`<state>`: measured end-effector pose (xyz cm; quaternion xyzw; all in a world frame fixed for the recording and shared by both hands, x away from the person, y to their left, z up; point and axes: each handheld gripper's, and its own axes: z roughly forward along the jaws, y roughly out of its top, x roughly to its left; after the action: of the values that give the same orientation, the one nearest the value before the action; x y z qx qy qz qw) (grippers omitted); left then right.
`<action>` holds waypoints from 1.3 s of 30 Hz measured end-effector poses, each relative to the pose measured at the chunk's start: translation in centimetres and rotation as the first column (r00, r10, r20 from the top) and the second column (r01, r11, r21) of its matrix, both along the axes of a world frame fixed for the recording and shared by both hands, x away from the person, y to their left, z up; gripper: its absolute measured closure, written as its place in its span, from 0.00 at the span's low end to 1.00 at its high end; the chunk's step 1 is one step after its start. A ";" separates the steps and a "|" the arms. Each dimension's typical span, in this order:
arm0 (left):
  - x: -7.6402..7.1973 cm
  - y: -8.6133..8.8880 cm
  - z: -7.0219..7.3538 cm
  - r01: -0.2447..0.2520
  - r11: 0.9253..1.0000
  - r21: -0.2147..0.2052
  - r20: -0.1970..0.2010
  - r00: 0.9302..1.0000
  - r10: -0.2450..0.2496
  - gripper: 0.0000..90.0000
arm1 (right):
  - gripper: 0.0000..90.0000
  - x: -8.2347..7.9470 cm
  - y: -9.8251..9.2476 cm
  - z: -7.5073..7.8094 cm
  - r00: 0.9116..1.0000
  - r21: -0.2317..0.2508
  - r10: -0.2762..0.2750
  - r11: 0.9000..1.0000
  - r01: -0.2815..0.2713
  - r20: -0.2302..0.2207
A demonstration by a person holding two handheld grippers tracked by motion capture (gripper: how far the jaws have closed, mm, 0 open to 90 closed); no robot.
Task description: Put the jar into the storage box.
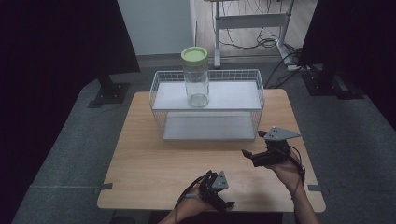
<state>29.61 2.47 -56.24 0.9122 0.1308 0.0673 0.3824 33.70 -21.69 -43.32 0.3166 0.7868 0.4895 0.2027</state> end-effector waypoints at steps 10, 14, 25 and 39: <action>0.0 0.0 0.0 -0.001 1.000 0.000 0.001 1.000 0.001 0.03 | 0.03 -1.1 -0.3 -1.7 1.000 0.004 -0.009 1.000 0.009 -0.009; 0.0 0.0 0.0 -0.001 1.000 0.000 0.001 1.000 0.001 0.03 | 0.03 -1.6 -0.4 -2.1 1.000 0.005 -0.011 1.000 0.011 -0.006; 0.0 0.0 0.0 -0.001 1.000 0.001 0.002 1.000 0.001 0.03 | 0.03 -2.6 -1.1 -3.9 0.999 0.023 -0.031 0.999 0.032 -0.011; 0.0 0.0 0.0 0.002 1.000 0.006 0.004 1.000 -0.002 0.03 | 0.04 -3.7 -2.0 -7.6 0.996 -0.001 -0.080 0.997 0.080 -0.044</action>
<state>29.66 2.50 -56.23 0.9132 0.1290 0.0694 0.3802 29.95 -23.74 -50.88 0.3587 0.7776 0.4742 0.2047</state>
